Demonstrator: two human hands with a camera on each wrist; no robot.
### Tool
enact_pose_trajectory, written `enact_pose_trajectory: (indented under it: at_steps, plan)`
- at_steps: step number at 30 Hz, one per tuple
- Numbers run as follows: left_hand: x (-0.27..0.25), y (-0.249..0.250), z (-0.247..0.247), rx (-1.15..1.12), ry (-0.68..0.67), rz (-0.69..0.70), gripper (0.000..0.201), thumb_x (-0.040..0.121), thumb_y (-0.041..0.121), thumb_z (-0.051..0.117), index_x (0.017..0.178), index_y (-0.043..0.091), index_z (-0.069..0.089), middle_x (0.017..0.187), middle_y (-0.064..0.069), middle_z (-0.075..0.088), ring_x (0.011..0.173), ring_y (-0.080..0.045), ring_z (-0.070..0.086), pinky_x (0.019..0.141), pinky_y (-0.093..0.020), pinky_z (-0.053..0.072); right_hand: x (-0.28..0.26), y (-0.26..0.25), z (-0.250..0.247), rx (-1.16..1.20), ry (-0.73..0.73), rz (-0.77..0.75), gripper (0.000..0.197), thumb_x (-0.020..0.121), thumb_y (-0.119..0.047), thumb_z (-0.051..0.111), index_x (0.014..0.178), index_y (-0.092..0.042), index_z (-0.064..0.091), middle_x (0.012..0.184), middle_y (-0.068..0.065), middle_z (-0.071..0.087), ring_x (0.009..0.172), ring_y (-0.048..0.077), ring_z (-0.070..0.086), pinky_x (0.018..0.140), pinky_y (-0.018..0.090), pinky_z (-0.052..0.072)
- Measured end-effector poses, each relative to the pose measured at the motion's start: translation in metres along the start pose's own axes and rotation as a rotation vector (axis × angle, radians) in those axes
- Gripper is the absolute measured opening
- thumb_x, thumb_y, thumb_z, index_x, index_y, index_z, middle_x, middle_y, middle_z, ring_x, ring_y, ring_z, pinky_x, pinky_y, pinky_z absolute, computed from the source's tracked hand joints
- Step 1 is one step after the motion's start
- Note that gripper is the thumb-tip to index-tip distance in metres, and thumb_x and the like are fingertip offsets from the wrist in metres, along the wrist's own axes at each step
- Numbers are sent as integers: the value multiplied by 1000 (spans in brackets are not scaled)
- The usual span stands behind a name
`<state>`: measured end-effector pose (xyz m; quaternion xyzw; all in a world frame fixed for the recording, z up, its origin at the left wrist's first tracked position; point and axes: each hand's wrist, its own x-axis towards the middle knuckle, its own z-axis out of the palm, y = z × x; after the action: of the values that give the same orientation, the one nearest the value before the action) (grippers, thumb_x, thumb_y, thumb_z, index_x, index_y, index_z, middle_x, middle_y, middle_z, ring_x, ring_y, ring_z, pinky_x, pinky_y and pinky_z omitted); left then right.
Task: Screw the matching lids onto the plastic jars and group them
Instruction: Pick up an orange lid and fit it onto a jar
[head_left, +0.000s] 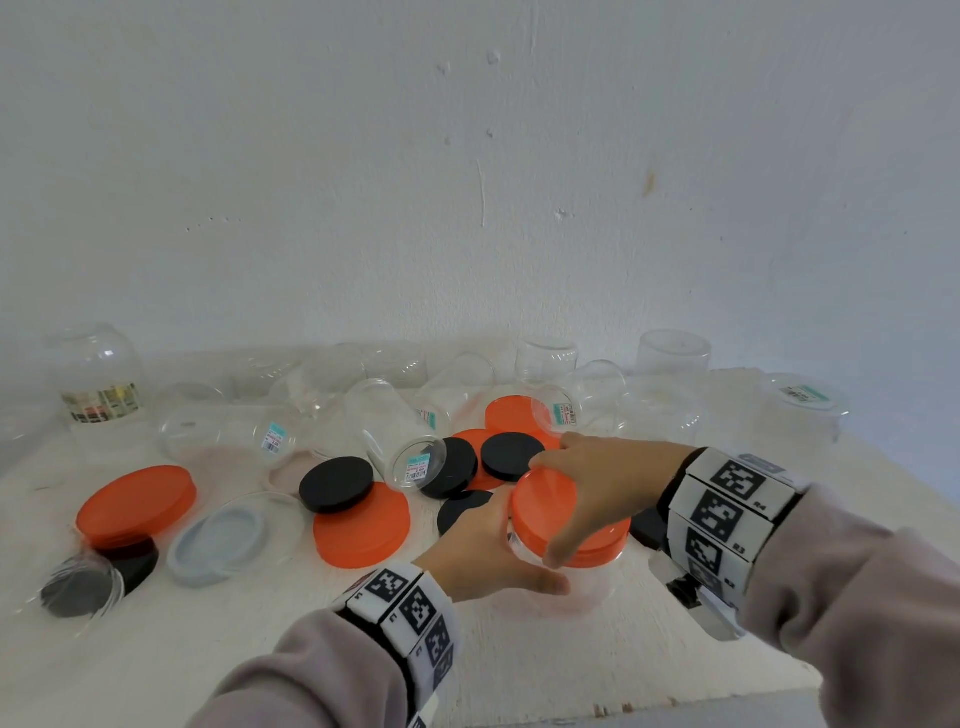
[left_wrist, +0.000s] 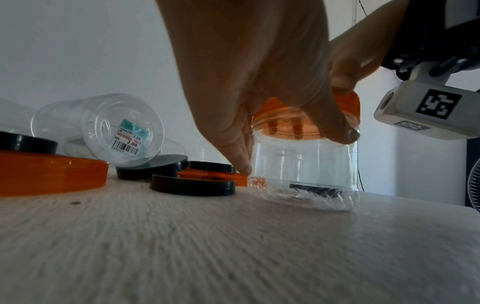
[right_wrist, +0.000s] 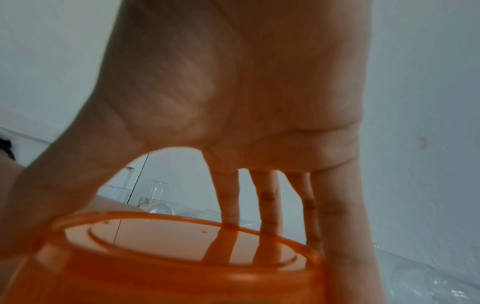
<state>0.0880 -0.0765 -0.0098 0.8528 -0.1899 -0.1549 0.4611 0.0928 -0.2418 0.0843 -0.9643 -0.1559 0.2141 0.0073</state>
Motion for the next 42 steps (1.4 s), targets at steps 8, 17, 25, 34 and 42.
enact_pose_trajectory:
  at_steps: [8,17,25,34,42]
  plan:
    - [1,-3,2,-40,11,6,103,56,39,90,140,26,34,126,13,55,116,-5,53,96,-25,46,0,-4,9,3,63,98,99,56,-87,57,131,-24,41,114,-5,39,70,6,46,54,22,35]
    - [1,-2,4,-30,13,-21,108,57,35,90,144,21,28,136,8,49,125,-11,49,106,-35,42,-3,-2,0,53,-78,5,106,65,-63,74,147,-49,8,152,-7,16,138,21,25,102,39,33]
    - [0,-3,2,-44,14,-30,97,57,37,90,138,27,36,121,16,56,111,0,54,90,-20,46,-2,-4,5,70,32,93,99,69,-82,53,148,-31,25,143,-1,30,70,9,47,56,21,37]
    - [2,-3,3,-57,-6,-45,109,59,33,90,146,22,25,137,8,48,126,-11,47,107,-36,41,-6,-3,0,105,-52,-2,94,70,-63,71,146,-48,19,147,-8,24,133,19,32,105,41,37]
    - [0,-3,-1,-14,-16,-31,103,59,40,89,143,28,30,121,21,54,106,8,51,77,-9,44,-4,-10,1,39,-32,86,97,73,-80,51,151,-34,16,149,0,22,73,13,48,61,23,40]
